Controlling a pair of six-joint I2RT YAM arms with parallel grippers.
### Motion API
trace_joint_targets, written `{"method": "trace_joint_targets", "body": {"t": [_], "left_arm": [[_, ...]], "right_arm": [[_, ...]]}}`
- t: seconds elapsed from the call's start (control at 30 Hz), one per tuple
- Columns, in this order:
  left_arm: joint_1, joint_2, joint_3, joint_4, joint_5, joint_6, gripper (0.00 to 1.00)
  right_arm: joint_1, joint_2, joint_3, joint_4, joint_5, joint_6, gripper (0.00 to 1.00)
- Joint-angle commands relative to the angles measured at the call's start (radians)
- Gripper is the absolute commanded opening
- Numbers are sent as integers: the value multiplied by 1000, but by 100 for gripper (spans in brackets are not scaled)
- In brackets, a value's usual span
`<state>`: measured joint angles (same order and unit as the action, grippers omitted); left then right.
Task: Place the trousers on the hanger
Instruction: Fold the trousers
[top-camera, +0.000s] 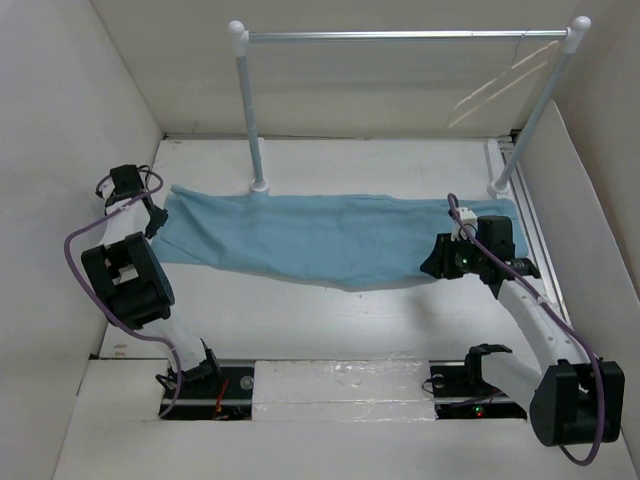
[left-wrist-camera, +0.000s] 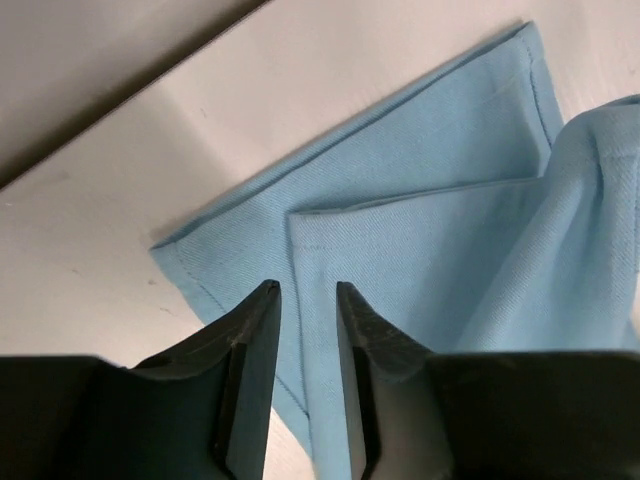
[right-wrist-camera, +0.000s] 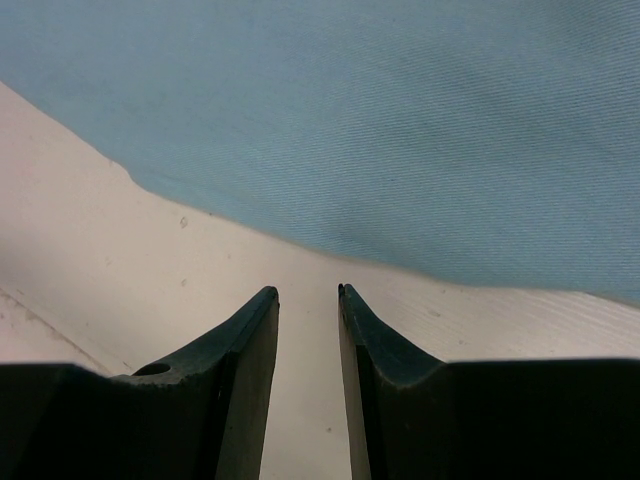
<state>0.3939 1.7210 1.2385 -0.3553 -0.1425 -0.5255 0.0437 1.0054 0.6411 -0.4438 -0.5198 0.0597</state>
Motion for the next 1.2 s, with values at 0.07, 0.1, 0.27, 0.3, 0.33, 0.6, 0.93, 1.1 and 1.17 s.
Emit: {"method": "trace_joint_targets", "body": {"t": [0.07,0.1,0.27,0.3,0.33,0.6,0.93,1.1,1.17], "left_arm": [[2,61,9,-21,84,28,36],[2,63,7,-11,87,30,38],[2,98,22,10,122,19,38],[2,104,26,13,126,16,38],[2,109,32,16,130,15,38],[2,144,30,39,123,1,26],[2,163,39,36,92,5,0],[2,123,53,10,60,9,0],[2,92,64,-5,38,15,0]], "right_arm": [[24,2,48,28,-14,-12,36],[34,1,48,28,-11,-14,36],[44,-1,38,24,3,-14,37],[53,1,37,24,3,-12,37],[53,1,35,24,6,-11,36],[107,-13,25,27,29,12,36],[107,-14,43,7,32,9,37],[116,-10,58,7,32,6,36],[116,-4,61,10,29,5,37]]}}
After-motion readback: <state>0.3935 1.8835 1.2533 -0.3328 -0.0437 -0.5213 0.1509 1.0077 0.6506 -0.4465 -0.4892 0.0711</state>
